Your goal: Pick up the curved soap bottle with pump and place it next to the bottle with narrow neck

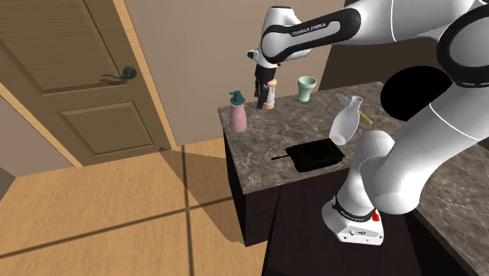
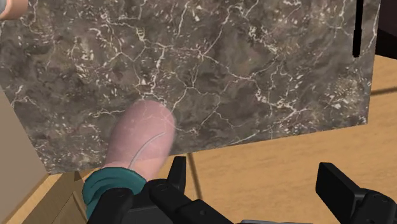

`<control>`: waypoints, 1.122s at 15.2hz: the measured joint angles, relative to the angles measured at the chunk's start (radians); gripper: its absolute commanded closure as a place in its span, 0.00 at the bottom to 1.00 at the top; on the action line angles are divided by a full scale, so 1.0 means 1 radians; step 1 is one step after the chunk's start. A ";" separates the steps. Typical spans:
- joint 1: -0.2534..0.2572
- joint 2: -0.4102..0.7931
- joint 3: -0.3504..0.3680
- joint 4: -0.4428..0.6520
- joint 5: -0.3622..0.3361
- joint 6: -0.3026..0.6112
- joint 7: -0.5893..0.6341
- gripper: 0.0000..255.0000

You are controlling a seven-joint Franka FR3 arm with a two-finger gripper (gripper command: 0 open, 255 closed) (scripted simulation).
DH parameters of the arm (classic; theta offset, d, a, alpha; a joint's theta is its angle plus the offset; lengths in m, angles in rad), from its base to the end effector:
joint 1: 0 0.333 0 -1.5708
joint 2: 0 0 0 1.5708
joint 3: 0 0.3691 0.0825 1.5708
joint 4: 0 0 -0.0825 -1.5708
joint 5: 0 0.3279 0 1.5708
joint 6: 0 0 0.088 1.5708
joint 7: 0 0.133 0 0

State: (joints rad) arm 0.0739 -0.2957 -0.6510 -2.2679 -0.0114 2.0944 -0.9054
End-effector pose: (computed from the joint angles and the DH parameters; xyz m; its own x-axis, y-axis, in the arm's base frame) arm 0.3397 -0.2493 0.5097 0.9274 0.3329 0.1706 0.3459 -0.9368 -0.0523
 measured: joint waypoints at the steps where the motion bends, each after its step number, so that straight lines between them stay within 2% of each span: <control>1: 0.012 0.043 -0.028 0.025 0.029 0.014 -0.049 0.00; 6: 0.044 0.288 -0.132 0.176 0.235 0.047 -0.320 0.00; 8: 0.021 0.412 -0.144 0.256 0.351 0.041 -0.443 0.00; 10: -0.018 0.507 -0.132 0.334 0.437 0.020 -0.533 0.00; 17: -0.051 0.596 -0.098 0.337 0.527 0.073 -0.610 0.00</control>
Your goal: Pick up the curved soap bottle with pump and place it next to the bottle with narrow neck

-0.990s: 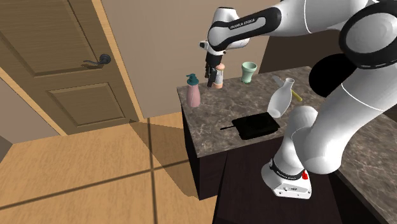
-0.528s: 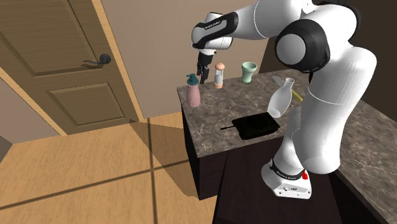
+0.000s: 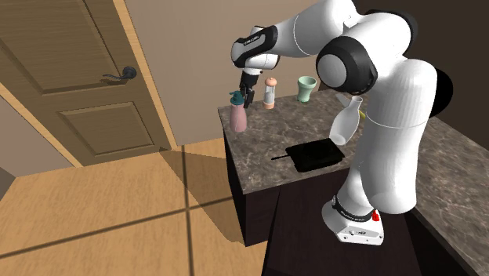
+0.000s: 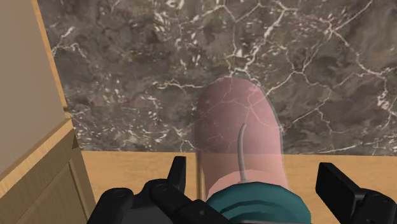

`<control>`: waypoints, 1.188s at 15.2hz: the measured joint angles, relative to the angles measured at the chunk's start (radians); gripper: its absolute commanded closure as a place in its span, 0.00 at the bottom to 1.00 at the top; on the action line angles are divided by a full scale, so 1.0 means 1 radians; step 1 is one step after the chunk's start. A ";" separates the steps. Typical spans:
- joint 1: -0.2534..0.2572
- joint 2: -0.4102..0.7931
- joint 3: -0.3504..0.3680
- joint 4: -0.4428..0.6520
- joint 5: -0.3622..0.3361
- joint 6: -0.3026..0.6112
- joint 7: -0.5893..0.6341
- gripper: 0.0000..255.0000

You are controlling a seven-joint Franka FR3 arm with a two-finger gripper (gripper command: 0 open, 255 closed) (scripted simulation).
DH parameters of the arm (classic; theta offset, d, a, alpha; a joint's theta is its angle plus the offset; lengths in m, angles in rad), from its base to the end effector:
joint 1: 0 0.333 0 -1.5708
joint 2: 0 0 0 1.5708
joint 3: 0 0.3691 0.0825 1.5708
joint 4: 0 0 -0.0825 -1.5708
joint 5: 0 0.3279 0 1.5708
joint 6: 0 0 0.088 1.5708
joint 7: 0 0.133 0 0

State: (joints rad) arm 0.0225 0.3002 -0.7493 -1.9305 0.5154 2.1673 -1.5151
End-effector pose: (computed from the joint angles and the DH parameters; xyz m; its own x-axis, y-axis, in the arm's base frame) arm 0.4712 -0.3340 0.4299 0.8414 0.4900 0.2281 0.5038 -0.8638 -0.0030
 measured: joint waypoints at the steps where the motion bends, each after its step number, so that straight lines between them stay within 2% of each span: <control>1: -0.001 0.006 0.004 -0.003 0.007 0.008 -0.004 0.00; 7: -0.002 0.012 0.007 -0.006 0.014 0.015 -0.008 0.00; 8: -0.002 0.012 0.007 -0.006 0.014 0.015 -0.008 1.00; 18: -0.003 0.012 0.006 -0.004 0.015 0.015 -0.009 1.00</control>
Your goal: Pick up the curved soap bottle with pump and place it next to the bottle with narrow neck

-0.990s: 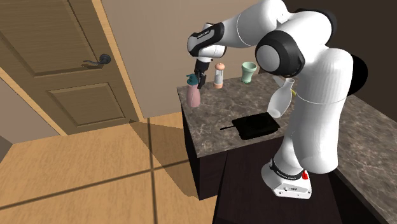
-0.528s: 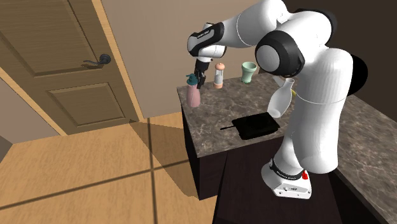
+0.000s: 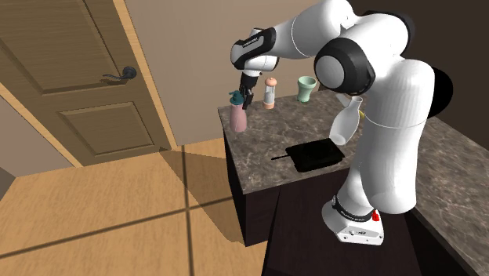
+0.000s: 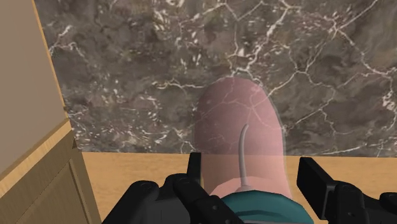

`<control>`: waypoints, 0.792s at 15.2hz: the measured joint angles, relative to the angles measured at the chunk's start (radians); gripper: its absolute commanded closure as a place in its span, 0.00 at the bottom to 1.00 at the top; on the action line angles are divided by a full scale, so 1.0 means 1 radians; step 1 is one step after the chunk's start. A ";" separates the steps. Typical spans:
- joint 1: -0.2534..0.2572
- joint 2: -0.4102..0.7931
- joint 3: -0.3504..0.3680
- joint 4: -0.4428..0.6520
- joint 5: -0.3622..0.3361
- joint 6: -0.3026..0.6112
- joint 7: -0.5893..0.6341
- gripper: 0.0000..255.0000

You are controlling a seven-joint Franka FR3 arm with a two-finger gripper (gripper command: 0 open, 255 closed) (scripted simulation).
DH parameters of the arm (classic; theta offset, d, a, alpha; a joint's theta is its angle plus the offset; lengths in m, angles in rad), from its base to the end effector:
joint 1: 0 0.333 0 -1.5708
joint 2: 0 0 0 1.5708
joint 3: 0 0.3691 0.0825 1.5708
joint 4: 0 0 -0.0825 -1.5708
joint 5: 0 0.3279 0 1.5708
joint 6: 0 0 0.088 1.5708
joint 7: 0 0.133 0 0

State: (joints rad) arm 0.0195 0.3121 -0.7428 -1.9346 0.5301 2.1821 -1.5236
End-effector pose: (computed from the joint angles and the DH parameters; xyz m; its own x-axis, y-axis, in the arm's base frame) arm 0.4740 -0.3337 0.4235 0.8411 0.4896 0.2301 0.5032 -0.8642 -0.0004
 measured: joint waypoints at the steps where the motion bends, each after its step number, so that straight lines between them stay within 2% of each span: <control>1: 0.002 -0.004 -0.002 0.000 -0.005 -0.003 0.004 1.00; 12: 0.025 -0.074 -0.033 0.063 -0.088 -0.107 0.074 1.00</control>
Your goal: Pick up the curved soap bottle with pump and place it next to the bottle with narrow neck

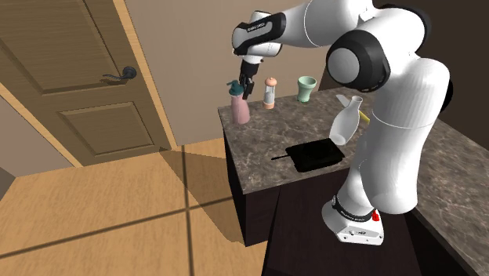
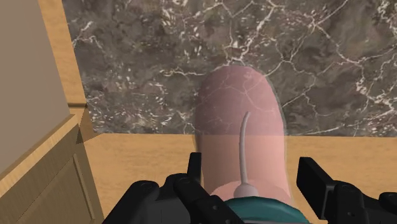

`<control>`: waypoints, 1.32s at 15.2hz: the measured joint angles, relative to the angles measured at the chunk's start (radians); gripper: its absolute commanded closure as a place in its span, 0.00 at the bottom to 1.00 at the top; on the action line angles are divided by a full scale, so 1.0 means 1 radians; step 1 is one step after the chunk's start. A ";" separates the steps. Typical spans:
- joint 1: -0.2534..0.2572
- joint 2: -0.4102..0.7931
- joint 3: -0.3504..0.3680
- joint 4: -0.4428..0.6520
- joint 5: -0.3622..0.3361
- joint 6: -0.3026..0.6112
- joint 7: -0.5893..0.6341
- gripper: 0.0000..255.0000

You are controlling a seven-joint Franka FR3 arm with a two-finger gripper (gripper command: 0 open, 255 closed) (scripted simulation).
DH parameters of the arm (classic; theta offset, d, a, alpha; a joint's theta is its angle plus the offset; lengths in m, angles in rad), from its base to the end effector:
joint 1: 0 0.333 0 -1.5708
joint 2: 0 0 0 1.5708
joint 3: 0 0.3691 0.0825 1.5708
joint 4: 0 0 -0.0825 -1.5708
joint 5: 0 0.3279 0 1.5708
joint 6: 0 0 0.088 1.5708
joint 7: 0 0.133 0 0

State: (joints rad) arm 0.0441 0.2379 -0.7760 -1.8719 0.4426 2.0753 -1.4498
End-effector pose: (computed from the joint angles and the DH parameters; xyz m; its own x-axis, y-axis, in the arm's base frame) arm 0.4656 -0.3321 0.4758 0.8413 0.4900 0.2283 0.5039 -0.8638 -0.0027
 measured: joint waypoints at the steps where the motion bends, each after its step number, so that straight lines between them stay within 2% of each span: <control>1: 0.001 -0.004 -0.002 0.009 -0.005 -0.010 0.005 1.00; 20: 0.009 -0.066 -0.024 0.196 -0.085 -0.227 0.097 1.00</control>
State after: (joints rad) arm 0.0534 0.1717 -0.8003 -1.6762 0.3573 1.8484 -1.3530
